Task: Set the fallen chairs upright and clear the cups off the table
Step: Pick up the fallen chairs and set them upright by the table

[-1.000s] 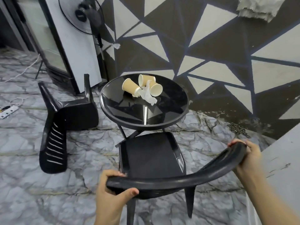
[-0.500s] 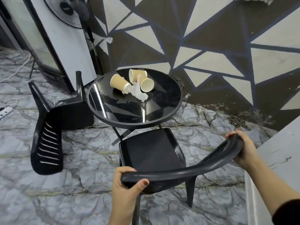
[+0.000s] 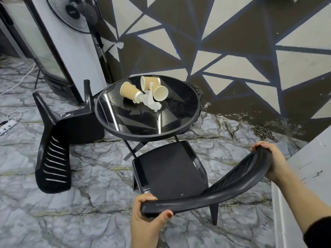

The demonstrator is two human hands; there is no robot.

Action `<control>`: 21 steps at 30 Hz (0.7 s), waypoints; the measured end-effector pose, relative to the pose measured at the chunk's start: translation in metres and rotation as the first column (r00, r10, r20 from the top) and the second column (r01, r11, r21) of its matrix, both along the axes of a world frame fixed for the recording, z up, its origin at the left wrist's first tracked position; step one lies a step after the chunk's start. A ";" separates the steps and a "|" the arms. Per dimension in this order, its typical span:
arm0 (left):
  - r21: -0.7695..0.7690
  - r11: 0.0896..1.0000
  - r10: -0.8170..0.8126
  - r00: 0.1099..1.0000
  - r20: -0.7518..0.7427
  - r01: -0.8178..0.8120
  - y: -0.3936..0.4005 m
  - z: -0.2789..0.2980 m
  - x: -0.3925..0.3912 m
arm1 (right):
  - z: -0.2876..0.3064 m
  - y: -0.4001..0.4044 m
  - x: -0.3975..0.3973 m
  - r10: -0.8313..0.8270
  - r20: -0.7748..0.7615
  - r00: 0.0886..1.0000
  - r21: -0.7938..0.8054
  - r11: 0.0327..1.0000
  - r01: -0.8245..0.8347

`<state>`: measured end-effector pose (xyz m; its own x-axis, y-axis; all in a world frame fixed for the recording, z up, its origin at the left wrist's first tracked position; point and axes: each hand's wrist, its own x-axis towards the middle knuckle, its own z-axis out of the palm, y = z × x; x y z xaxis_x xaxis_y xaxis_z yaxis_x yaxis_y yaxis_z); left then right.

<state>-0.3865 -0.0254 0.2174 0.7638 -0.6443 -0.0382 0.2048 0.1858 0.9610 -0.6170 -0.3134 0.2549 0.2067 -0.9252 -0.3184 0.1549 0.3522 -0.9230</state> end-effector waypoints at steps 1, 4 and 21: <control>0.015 1.000 -0.026 1.000 -0.002 0.026 0.002 0.000 0.001 | 0.001 -0.001 -0.003 0.013 -0.054 0.998 -0.009 1.000 -0.014; 0.060 0.994 -0.093 0.996 0.007 0.092 0.006 0.001 0.004 | 0.015 -0.003 -0.009 0.029 -0.309 0.951 -0.095 0.994 -0.061; 0.796 0.604 -0.632 0.624 0.460 0.026 0.073 -0.003 0.093 | 0.073 0.199 0.215 0.184 -0.971 0.149 -0.116 0.181 -0.977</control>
